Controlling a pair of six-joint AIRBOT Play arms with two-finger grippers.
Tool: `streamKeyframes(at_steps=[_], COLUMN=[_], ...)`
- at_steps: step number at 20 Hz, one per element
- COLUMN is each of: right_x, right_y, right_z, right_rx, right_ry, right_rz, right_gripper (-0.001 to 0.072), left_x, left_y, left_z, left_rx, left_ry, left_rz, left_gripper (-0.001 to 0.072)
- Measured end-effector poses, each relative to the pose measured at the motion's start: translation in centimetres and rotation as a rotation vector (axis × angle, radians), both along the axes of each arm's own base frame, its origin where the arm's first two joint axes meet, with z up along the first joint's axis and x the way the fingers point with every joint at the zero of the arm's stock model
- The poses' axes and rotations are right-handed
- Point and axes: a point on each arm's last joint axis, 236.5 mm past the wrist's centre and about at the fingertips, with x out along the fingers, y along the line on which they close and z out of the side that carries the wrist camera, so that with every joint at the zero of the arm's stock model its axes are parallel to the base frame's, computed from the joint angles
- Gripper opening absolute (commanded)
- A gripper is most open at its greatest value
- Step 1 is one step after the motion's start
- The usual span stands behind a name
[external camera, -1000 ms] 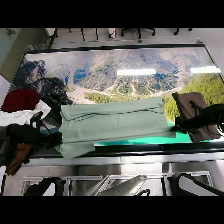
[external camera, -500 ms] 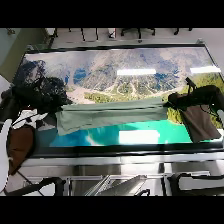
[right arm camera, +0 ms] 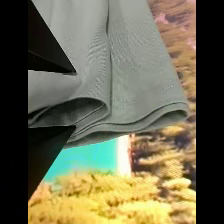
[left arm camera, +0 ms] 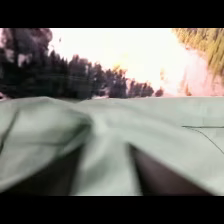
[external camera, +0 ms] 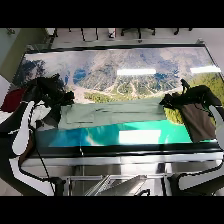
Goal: Fold the shirts.
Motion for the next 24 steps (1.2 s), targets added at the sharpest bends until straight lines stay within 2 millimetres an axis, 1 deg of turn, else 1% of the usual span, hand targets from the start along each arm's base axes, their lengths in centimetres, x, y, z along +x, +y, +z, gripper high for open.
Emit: streamKeyframes(at_steps=[1, 2, 3, 5, 6, 8, 9, 10, 11, 12, 13, 14, 15, 16, 17, 19, 21, 22, 24], right_x=[0.2, 0.4, 0.5, 0.4, 0.3, 0.0, 0.0, -0.1, -0.1, -0.3, -0.4, -0.5, -0.5, -0.5, -0.5, -0.4, -0.1, 0.1, 0.4], right_y=[-0.5, -1.1, -1.7, -2.3, -2.4, -1.8, -1.4, -0.9, -0.5, 0.0, 0.3, 0.7, 1.0, 1.3, 1.5, 1.7, 1.3, 1.4, 2.1], right_z=[0.4, 0.6, 0.8, 0.4, -0.1, -1.0, -1.4, -1.7, -2.1, -2.4, -2.8, -3.1, -3.3, -3.4, -3.4, -3.2, -2.0, -0.3, 4.1], right_rx=[-0.016, -0.037, -0.052, -0.062, -0.055, -0.018, 0.003, 0.03, 0.052, 0.073, 0.083, 0.097, 0.107, 0.114, 0.124, 0.127, 0.116, 0.128, 0.154], right_ry=[-0.006, -0.01, -0.012, 0.005, 0.02, 0.048, 0.056, 0.064, 0.073, 0.083, 0.091, 0.099, 0.099, 0.097, 0.095, 0.083, 0.058, 0.033, -0.033], right_rz=[0.011, 0.019, 0.024, 0.032, 0.035, 0.042, 0.048, 0.053, 0.057, 0.062, 0.07, 0.078, 0.087, 0.096, 0.1, 0.11, 0.123, 0.129, 0.155], right_gripper=[0.0555, 0.0573, 0.0573, 0.0572, 0.0571, 0.057, 0.055, 0.0406, 0.0327, 0.0205, 0.0088, 0.0019, 0.0017, 0.0016, 0.0016, 0.0016, 0.0016, 0.0016, 0.0016], left_x=[0.2, 0.4, 0.7, 1.0, 1.1, 0.9, 0.8, 0.7, 0.6, 0.6, 0.5, 0.4, 0.3, 0.2, 0.2, -0.1, -0.5, -0.9, -2.1], left_y=[-0.4, -0.7, -0.9, -1.1, -1.2, -1.5, -1.8, -2.1, -2.6, -3.2, -4.0, -5.0, -6.1, -7.6, -9.1, -12.6, -16.7, -18.8, -22.4], left_z=[0.1, 0.5, 1.0, 2.5, 3.4, 5.2, 6.0, 6.8, 7.5, 8.2, 8.7, 9.2, 9.5, 9.6, 9.7, 8.9, 6.9, 5.4, 2.1], left_rx=[-0.004, -0.005, -0.007, -0.009, -0.01, -0.013, -0.014, -0.015, -0.015, -0.015, -0.015, -0.015, -0.016, -0.017, -0.019, -0.025, -0.034, -0.036, -0.04], left_ry=[0.003, 0.005, 0.001, 0.002, 0.0, 0.007, 0.006, 0.007, 0.005, -0.001, -0.008, -0.016, -0.027, -0.039, -0.059, -0.092, -0.12, -0.125, -0.117], left_rz=[-0.009, -0.021, -0.028, -0.045, -0.054, -0.073, -0.085, -0.099, -0.111, -0.129, -0.148, -0.171, -0.194, -0.221, -0.246, -0.303, -0.357, -0.384, -0.435], left_gripper=[0.0689, 0.0689, 0.0689, 0.0688, 0.0688, 0.0687, 0.0687, 0.0682, 0.0491, 0.0217, 0.0055, 0.0048, 0.0014, 0.0014, 0.0014, 0.0013, 0.0012, 0.0012, 0.0012])
